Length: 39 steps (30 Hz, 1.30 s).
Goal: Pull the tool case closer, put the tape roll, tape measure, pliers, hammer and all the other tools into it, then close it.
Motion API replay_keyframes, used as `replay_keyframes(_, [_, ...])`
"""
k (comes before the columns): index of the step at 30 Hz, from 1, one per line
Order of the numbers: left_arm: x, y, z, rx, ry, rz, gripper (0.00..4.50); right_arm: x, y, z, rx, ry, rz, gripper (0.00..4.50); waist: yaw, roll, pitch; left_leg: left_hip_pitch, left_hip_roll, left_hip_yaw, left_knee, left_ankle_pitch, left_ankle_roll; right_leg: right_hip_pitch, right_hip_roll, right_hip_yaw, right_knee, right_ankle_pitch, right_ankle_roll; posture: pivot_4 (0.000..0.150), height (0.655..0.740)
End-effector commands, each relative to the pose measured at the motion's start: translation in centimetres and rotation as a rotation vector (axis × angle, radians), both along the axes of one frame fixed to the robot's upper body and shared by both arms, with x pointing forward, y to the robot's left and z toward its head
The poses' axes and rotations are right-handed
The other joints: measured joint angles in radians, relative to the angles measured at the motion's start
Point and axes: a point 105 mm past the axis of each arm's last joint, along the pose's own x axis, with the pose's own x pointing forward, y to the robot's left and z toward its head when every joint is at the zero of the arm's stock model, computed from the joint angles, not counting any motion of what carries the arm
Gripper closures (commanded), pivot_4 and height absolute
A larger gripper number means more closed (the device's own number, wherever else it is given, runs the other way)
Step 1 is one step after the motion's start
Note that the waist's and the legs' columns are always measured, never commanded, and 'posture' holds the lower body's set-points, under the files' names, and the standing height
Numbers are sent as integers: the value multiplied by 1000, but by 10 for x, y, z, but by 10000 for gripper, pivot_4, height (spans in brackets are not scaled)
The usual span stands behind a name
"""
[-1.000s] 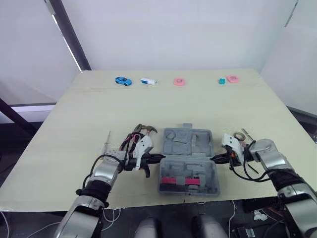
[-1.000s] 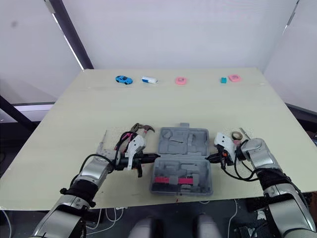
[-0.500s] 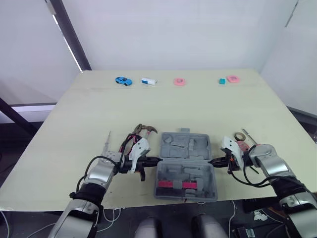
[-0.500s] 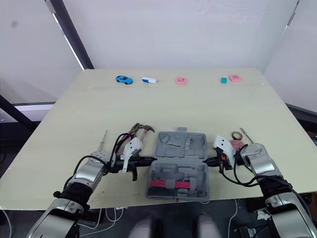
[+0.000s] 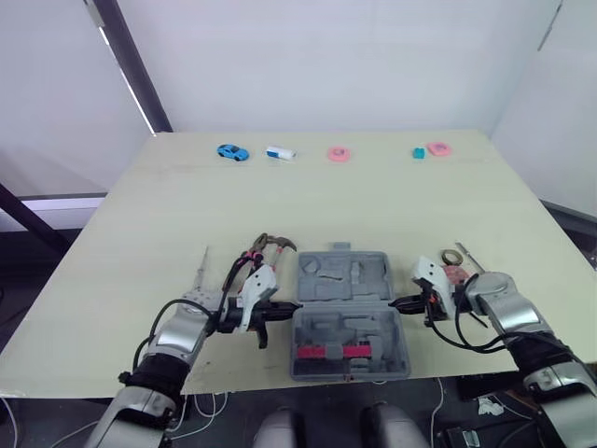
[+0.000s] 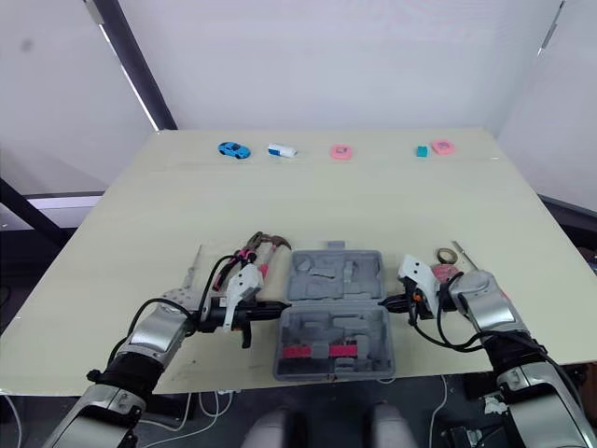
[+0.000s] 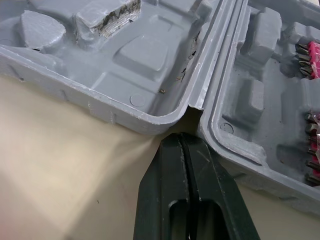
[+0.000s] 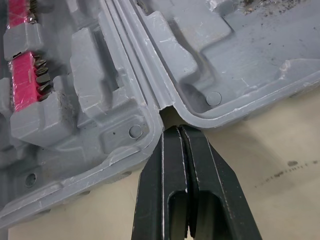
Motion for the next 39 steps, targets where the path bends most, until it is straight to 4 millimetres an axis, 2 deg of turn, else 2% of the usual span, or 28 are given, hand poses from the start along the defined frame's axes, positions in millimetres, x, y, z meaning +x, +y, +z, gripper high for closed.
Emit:
replay_keyframes(1, [-4,1,-1,5,11,-6,44723,2,9,7,31,-28,20,45000,0,0,0,0,0,0,0,0,0,0,0,0,0,0,0,1500,7395])
replay_keyframes(18, [-8,6,-2,18,16,-4,44723,0,9,4,35,-27,16,45000,0,0,0,0,0,0,0,0,0,0,0,0,0,0,0,1500,7395])
replay_keyframes(39, [-40,-1,-7,24,81,-81,44723,-21,4,-1,20,71,58,45000,7,0,0,0,0,0,0,0,0,0,0,0,0,0,0,1500,7395])
